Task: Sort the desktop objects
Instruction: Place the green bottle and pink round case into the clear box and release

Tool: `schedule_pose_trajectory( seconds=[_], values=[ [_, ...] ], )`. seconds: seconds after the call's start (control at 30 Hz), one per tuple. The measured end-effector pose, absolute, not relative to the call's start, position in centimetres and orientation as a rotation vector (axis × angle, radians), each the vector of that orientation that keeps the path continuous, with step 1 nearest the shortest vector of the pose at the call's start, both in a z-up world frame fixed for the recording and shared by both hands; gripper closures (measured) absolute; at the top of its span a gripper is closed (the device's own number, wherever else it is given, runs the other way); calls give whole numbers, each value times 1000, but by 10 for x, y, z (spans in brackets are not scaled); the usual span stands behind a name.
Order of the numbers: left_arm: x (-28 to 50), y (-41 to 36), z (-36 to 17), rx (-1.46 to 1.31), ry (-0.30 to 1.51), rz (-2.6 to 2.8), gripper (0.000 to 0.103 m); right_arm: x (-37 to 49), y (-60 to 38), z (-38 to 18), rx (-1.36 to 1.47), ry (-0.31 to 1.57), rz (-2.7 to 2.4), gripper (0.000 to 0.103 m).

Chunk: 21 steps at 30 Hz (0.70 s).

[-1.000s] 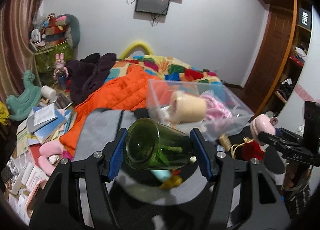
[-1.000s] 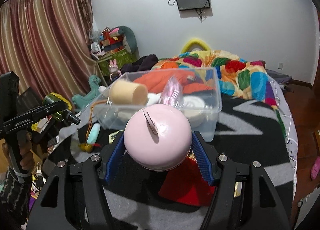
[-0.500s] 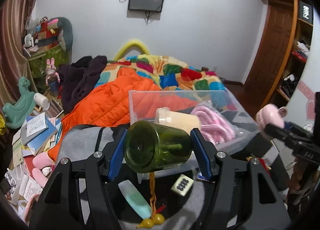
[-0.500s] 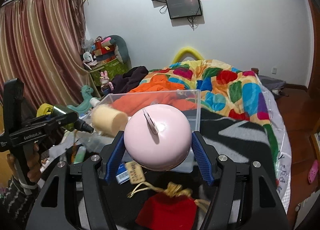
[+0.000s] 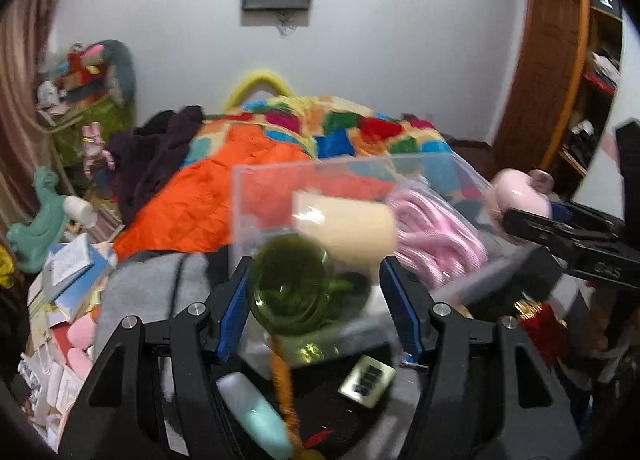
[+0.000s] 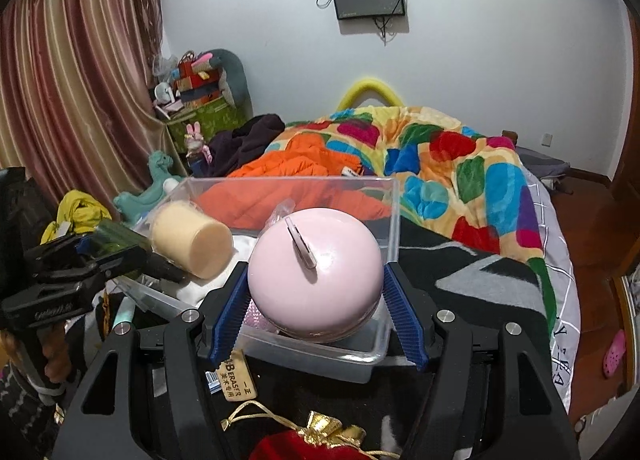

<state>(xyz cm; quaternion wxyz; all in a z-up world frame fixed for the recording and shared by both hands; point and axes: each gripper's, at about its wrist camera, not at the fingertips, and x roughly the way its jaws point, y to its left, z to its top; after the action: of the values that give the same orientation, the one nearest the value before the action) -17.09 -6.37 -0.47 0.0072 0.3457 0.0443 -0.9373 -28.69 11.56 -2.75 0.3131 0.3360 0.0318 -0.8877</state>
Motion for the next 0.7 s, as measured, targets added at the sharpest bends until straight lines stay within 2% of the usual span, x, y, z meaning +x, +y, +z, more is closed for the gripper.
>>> schedule_pose_trajectory(
  seconds=[0.1,0.2,0.43,0.47,0.57,0.63,0.7],
  values=[
    [-173,-59,-11,1095,135,-2924,42,-288,110,-30,894,111,-2337,41],
    [-178,-62,-13,1120,205,-2925,42,-288,104,-33,901,143,-2340,41],
    [-175,-57,-12,1108,174,-2903,41,-287,101,-35,926,175,-2336,40],
    [-175,-56,-12,1111,176,-2893,40,-285,100,-36,926,188,-2335,40],
    [-174,-54,-9,1095,160,-2874,27,-281,100,-35,923,214,-2343,40],
    [-172,-54,-7,1084,139,-2877,27,-279,102,-33,924,208,-2341,39],
    [-169,-53,-5,1076,131,-2879,27,-275,106,-30,915,195,-2339,34]
  ],
)
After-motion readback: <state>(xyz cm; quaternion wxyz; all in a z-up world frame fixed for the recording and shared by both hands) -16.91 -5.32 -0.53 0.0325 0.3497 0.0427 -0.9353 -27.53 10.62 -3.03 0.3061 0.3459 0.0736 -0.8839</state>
